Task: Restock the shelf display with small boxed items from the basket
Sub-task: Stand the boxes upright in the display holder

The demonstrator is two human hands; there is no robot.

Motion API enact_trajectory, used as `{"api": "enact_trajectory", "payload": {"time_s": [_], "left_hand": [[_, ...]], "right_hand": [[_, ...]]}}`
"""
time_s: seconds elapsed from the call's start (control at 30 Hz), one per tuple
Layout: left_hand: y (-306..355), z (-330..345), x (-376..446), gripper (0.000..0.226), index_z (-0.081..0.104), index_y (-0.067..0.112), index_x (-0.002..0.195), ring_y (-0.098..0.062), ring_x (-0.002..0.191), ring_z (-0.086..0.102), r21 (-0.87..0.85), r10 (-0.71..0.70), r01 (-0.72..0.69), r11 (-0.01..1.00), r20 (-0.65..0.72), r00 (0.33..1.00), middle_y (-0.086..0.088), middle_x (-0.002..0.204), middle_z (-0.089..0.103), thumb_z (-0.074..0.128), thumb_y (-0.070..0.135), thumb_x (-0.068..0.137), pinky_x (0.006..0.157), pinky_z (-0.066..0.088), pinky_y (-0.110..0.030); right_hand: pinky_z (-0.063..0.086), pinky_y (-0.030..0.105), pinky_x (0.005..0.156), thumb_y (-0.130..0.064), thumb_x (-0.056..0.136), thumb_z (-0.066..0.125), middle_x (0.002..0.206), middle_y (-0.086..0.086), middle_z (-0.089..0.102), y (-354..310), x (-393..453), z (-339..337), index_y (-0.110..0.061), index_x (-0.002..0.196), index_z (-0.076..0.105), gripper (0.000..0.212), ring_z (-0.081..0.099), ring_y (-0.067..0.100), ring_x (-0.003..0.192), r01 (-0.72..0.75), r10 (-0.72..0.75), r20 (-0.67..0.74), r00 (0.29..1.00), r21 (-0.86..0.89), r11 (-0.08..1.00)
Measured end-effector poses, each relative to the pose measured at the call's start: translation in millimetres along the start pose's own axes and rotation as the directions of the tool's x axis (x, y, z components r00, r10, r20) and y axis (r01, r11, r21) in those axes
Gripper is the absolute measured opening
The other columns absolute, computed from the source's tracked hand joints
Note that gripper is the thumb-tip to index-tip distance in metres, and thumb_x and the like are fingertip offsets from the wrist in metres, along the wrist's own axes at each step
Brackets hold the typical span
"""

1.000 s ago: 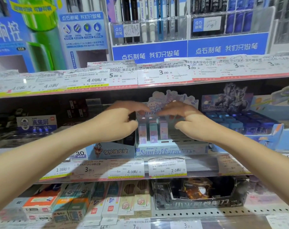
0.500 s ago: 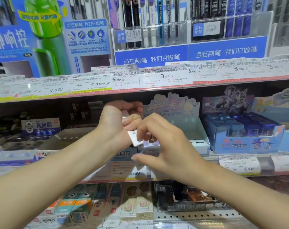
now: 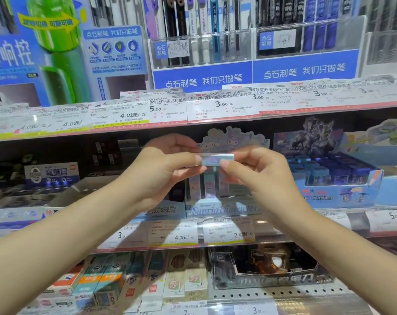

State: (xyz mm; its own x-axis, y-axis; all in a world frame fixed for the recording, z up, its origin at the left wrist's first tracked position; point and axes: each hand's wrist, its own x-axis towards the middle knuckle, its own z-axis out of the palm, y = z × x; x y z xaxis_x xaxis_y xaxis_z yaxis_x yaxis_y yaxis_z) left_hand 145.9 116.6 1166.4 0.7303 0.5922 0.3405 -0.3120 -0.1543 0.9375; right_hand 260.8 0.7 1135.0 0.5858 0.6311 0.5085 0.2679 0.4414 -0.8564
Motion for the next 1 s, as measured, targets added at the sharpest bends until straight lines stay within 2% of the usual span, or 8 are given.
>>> {"api": "enact_trajectory", "payload": {"time_s": [0.17,0.3,0.47,0.53,0.6,0.73,0.87,1.0], "left_hand": [[3,-1,2,0.022,0.057,0.006,0.075,-0.011,0.056,0.065,0.299,0.095,-0.102,0.949,0.039,0.995,-0.01,0.069,0.065,0.062,-0.016,0.075,0.057,0.056,-0.018],[5,0,4,0.027,0.057,0.009,0.078,-0.013,0.055,0.065,0.41,0.125,-0.155,0.899,0.098,0.987,-0.001,0.058,0.069,0.068,-0.013,0.071,0.055,0.057,-0.021],[8,4,2,0.032,0.057,0.014,0.088,-0.012,0.066,0.066,0.552,0.151,-0.201,0.81,0.135,0.979,-0.003,0.076,0.068,0.079,0.005,0.067,0.064,0.055,-0.026],[4,-3,3,0.03,0.055,0.02,0.094,-0.012,0.079,0.067,0.67,0.214,-0.293,0.682,0.201,0.956,0.002,0.087,0.067,0.07,0.023,0.068,0.074,0.056,-0.035],[2,-10,0,0.035,0.054,0.024,0.105,-0.016,0.093,0.064,0.802,0.244,-0.423,0.421,0.349,0.905,0.006,0.103,0.064,0.057,0.033,0.071,0.085,0.052,-0.036],[-2,-20,-2,0.065,0.05,0.021,0.129,-0.01,0.116,0.055,0.834,0.028,-0.536,0.129,0.537,0.843,0.002,0.128,0.059,0.043,0.036,0.067,0.101,0.041,-0.023],[-5,-21,-5,0.067,0.046,0.015,0.135,0.017,0.096,0.042,0.823,-0.067,-0.541,0.175,0.558,0.827,0.008,0.106,0.059,0.054,0.014,0.069,0.077,0.027,0.012],[-11,-26,-1,0.074,0.043,0.024,0.138,0.02,0.112,0.027,0.828,-0.07,-0.533,0.175,0.55,0.832,0.008,0.142,0.048,0.049,0.018,0.064,0.085,0.016,0.013]], "right_hand": [[0.048,0.031,0.07,-0.003,0.078,0.067,0.076,0.004,0.066,-3,8,-7,-0.015,0.089,0.058,0.018,0.06,0.017,0.072,-0.066,0.081,0.152,0.985,-0.104,0.992],[0.052,0.027,0.067,-0.005,0.073,0.072,0.077,0.001,0.07,-10,17,-9,-0.023,0.094,0.057,0.032,0.062,0.01,0.067,0.058,0.014,0.268,0.963,-0.259,0.964],[0.049,0.024,0.066,-0.004,0.077,0.069,0.081,0.002,0.066,-14,24,-17,-0.028,0.102,0.056,0.037,0.06,0.013,0.067,0.183,-0.015,0.402,0.916,-0.384,0.905],[0.051,0.027,0.071,-0.008,0.081,0.064,0.096,0.003,0.064,-13,27,-24,-0.029,0.118,0.052,0.044,0.06,0.012,0.076,0.262,-0.04,0.447,0.894,-0.449,0.854],[0.053,0.03,0.078,-0.008,0.085,0.059,0.112,0.002,0.061,-11,30,-28,-0.031,0.129,0.046,0.052,0.059,0.01,0.087,0.333,-0.073,0.468,0.881,-0.503,0.798],[0.051,0.023,0.071,-0.006,0.083,0.06,0.094,-0.003,0.06,3,31,-29,-0.04,0.117,0.046,0.05,0.062,0.013,0.082,0.351,-0.116,0.432,0.894,-0.518,0.78],[0.055,0.032,0.072,-0.008,0.077,0.067,0.085,-0.012,0.055,19,31,-28,-0.038,0.104,0.047,0.045,0.065,0.016,0.076,0.34,-0.137,0.387,0.912,-0.526,0.78],[0.055,0.028,0.069,-0.007,0.076,0.07,0.075,-0.019,0.054,25,29,-27,-0.047,0.09,0.044,0.049,0.064,0.008,0.069,0.355,-0.154,0.394,0.906,-0.509,0.784]]}}
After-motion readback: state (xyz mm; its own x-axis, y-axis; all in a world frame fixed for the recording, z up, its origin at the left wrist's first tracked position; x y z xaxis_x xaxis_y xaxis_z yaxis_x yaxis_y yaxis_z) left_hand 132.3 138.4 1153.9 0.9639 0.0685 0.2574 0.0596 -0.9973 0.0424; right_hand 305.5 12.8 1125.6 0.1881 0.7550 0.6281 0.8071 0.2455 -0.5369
